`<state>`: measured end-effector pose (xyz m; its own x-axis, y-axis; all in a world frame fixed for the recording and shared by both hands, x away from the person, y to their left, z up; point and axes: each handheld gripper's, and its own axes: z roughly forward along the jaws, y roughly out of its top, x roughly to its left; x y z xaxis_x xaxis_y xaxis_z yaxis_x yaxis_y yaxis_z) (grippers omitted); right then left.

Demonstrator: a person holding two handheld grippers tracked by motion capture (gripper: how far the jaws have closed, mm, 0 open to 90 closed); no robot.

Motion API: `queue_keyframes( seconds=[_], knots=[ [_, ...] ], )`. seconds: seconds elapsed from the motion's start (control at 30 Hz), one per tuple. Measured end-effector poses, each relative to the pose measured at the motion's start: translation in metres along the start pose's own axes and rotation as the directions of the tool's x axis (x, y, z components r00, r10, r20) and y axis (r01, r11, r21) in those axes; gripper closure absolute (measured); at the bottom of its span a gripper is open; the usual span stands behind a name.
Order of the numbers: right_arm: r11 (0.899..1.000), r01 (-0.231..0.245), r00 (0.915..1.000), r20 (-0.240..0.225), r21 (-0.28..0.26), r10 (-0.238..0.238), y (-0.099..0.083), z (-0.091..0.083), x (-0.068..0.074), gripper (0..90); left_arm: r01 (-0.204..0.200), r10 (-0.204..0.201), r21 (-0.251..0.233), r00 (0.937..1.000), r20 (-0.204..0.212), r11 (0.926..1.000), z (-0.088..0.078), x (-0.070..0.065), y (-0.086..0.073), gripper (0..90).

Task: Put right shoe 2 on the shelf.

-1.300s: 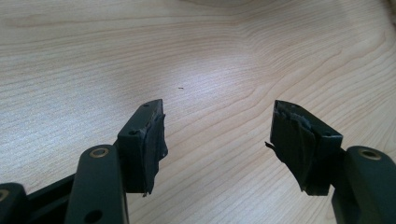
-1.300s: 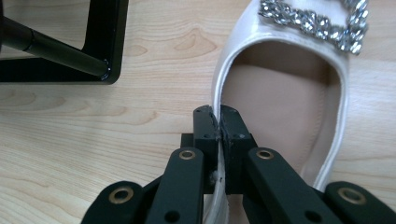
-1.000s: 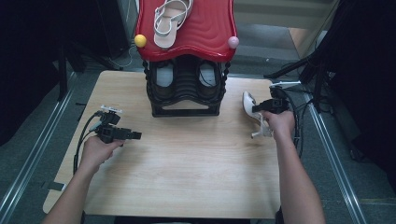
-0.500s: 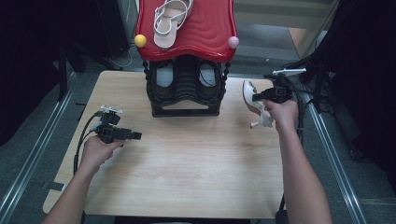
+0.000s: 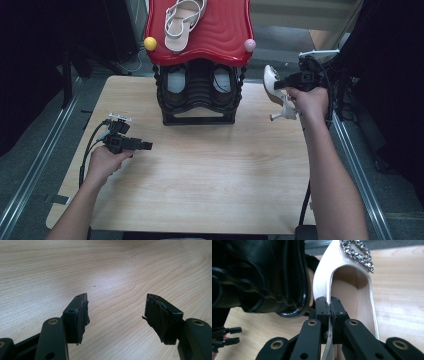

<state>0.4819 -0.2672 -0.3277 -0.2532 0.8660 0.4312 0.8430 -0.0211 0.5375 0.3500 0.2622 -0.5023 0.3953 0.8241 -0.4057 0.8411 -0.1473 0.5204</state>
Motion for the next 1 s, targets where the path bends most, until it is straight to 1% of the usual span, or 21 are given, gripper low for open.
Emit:
queue_keyframes(
  seconds=[0.03,0.1,0.23,0.27,0.37,0.43,0.53,0.63,0.67,0.77,0.8,0.9,0.93,1.0],
  knots=[
    [1.0,0.003,1.0,-0.006,-0.005,-0.003,0.004,-0.004,0.004,88.7,-0.001,0.001,0.0,1.0,0.001,1.0,0.0,0.0,0.0,35.8],
    [1.0,0.005,1.0,-0.002,-0.013,-0.005,0.01,-0.011,0.01,88.8,0.001,-0.001,0.001,1.0,0.001,1.0,0.001,0.0,0.0,35.8],
    [0.999,0.022,0.9997,-0.009,-0.049,-0.022,0.022,-0.027,0.025,88.7,-0.002,0.002,0.004,1.0,0.005,1.0,0.0,-0.001,0.0,35.8],
    [0.998,0.037,0.9992,-0.01,-0.058,-0.037,0.024,-0.03,0.028,88.7,-0.002,0.002,0.004,1.0,0.004,1.0,0.0,-0.001,0.0,35.8],
    [0.997,0.045,0.9988,-0.013,-0.062,-0.046,0.032,-0.039,0.039,88.7,-0.002,0.002,0.006,1.0,0.003,1.0,0.0,-0.001,0.0,35.8],
    [0.996,0.064,0.9979,-0.008,-0.07,-0.065,0.039,-0.046,0.048,88.7,-0.003,0.003,0.007,1.0,0.003,1.0,0.001,-0.001,0.0,35.8],
    [0.994,0.069,0.9976,-0.004,-0.085,-0.07,0.048,-0.056,0.059,88.7,-0.005,0.005,0.011,1.0,0.005,0.9999,0.001,-0.001,0.0,35.8],
    [0.991,0.088,0.9961,-0.001,-0.102,-0.088,0.057,-0.065,0.071,88.7,-0.009,0.009,0.011,1.0,0.003,0.9999,0.001,-0.002,0.0,35.8],
    [0.991,0.083,0.9966,0.0,-0.104,-0.083,0.061,-0.068,0.075,88.7,-0.007,0.007,0.012,1.0,0.004,0.9999,0.001,-0.002,0.0,35.8],
    [0.988,0.101,0.9948,0.003,-0.117,-0.102,0.07,-0.075,0.087,88.7,-0.012,0.012,0.021,0.9999,0.001,0.9997,0.002,-0.002,0.0,35.8],
    [0.987,0.111,0.9938,0.013,-0.118,-0.11,0.073,-0.077,0.091,88.7,-0.013,0.013,0.02,0.9999,0.0,0.9997,0.003,-0.003,0.0,35.8],
    [0.985,0.126,0.9919,0.032,-0.118,-0.123,0.08,-0.083,0.1,88.7,-0.013,0.013,0.017,0.9999,0.0,0.9998,0.003,-0.003,0.0,35.8],
    [0.983,0.133,0.991,0.034,-0.123,-0.13,0.082,-0.085,0.103,88.7,-0.013,0.013,0.017,0.9999,0.001,0.9998,0.003,-0.003,0.0,35.8],
    [0.982,0.132,0.9912,0.029,-0.137,-0.129,0.087,-0.09,0.108,88.6,-0.012,0.012,0.017,0.9999,0.002,0.9998,0.003,-0.003,0.0,35.8]
  ],
)
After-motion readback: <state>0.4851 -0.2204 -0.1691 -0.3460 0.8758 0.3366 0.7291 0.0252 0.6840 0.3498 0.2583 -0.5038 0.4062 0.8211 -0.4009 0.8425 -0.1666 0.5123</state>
